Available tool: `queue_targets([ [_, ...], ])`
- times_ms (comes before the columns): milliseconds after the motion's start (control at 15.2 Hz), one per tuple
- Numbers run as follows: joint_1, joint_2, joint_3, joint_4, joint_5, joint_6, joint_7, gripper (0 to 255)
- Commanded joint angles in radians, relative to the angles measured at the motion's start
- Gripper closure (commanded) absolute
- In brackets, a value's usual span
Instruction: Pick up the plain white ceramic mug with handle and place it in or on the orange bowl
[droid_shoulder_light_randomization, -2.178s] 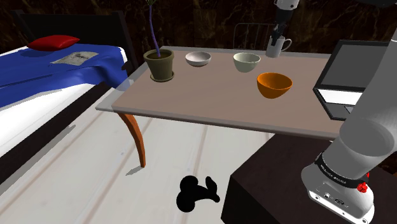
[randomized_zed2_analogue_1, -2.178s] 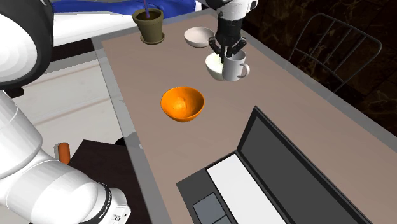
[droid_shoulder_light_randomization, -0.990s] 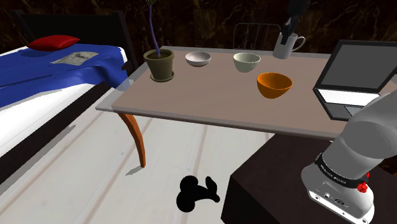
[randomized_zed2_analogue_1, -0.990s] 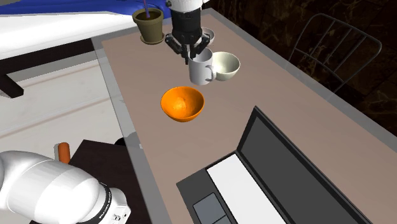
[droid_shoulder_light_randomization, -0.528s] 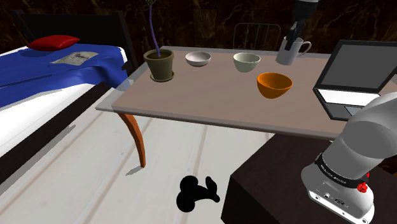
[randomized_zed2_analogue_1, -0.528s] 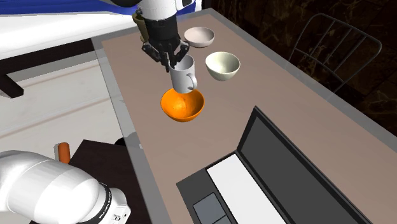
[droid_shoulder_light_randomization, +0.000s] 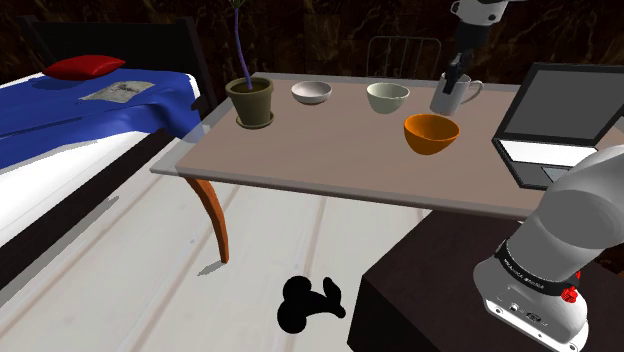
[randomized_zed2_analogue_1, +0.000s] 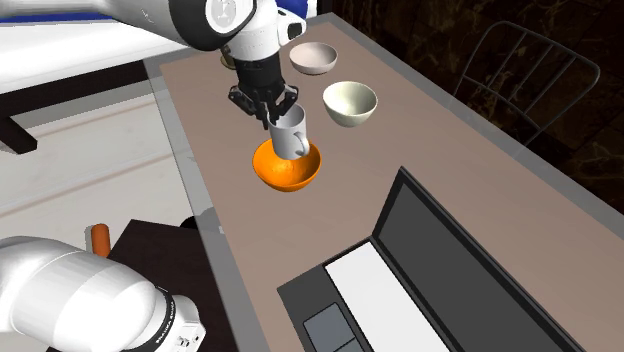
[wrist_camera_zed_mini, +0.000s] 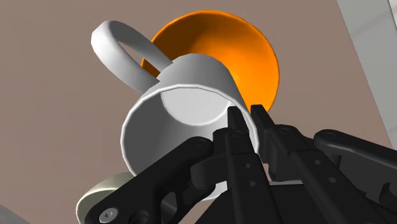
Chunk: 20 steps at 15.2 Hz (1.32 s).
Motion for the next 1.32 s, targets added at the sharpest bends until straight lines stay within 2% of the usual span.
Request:
queue_targets([
  [0, 0.000, 0.004, -0.002, -0.021, -0.001, 0.026, 0.001, 255],
  [528, -0.002, 0.033, -0.018, -0.111, -0.007, 0.144, -0.002, 255],
  [1056, -0.002, 0.033, -0.018, -0.111, -0.007, 0.144, -0.002, 255],
  [1122, -0.002, 0.033, -0.018, -0.111, -0.007, 0.144, -0.002, 0],
  [1254, -0.002, 0.033, -0.018, -0.111, -0.007, 0.144, -0.002, 0],
])
